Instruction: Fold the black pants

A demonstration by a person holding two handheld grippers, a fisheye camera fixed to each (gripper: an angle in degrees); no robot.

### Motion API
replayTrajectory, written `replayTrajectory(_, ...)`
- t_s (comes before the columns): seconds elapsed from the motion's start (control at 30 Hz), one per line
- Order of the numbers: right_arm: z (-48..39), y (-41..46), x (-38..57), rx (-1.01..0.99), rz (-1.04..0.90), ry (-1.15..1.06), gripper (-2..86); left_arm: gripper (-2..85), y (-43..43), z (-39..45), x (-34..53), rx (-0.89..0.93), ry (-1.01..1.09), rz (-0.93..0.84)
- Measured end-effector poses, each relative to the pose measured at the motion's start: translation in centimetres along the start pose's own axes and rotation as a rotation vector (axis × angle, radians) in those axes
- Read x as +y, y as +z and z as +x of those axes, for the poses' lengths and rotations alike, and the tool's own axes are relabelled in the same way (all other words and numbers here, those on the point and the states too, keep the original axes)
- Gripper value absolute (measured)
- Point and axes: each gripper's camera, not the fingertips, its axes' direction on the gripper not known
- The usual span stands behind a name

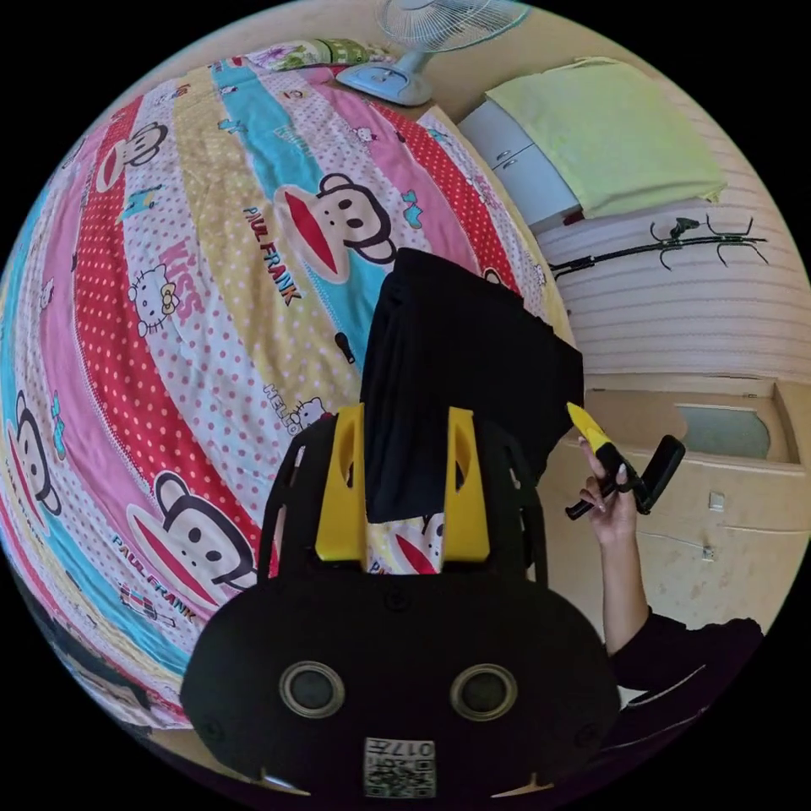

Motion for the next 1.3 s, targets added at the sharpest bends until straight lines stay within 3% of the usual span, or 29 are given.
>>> replayTrajectory(0.17,1.6,5.3,0.9,0.019,-0.090,0.043,11.9,13.2,5.7,-2.6,-0.3,0.091,-0.044,-0.014)
replayTrajectory(0.33,1.9,6.1,2.2,0.136,-0.068,0.025,5.5,8.1,7.3,-0.8,3.1,-0.061,0.020,0.061)
replayTrajectory(0.43,4.0,6.4,3.1,0.066,-0.083,0.088,4.1,5.3,7.6,-1.6,4.5,-0.027,-0.029,0.029)
replayTrajectory(0.53,7.3,6.2,4.1,-0.209,-0.126,0.209,3.5,4.9,7.3,-3.6,5.4,0.083,-0.077,-0.026)
replayTrajectory(0.6,9.6,6.8,5.3,-0.553,-0.215,0.311,3.3,4.7,6.5,-4.2,5.9,0.153,-0.059,-0.059)
replayTrajectory(0.67,9.7,6.8,6.5,-0.662,-0.243,0.287,3.2,4.6,5.0,-4.3,6.6,0.202,-0.011,-0.091)
replayTrajectory(0.83,7.8,3.6,8.5,-0.796,-0.180,0.131,3.0,4.2,-3.9,-5.7,9.8,0.395,0.061,-0.034)
replayTrajectory(0.9,8.3,1.8,8.9,-1.082,-0.029,0.130,2.9,4.2,-8.2,-6.4,10.8,0.483,0.083,0.040)
replayTrajectory(0.97,7.7,0.0,8.4,-1.210,0.053,0.068,2.8,4.1,-13.1,-7.1,11.7,0.549,0.116,0.116)
replayTrajectory(1.13,1.1,-6.7,4.9,-1.254,0.200,-0.156,2.9,3.9,-28.7,-7.0,15.5,0.705,0.344,0.354)
replayTrajectory(1.3,-10.8,-12.9,2.1,-1.426,0.314,-0.474,3.4,4.0,-42.3,-7.3,21.2,0.878,0.587,0.597)
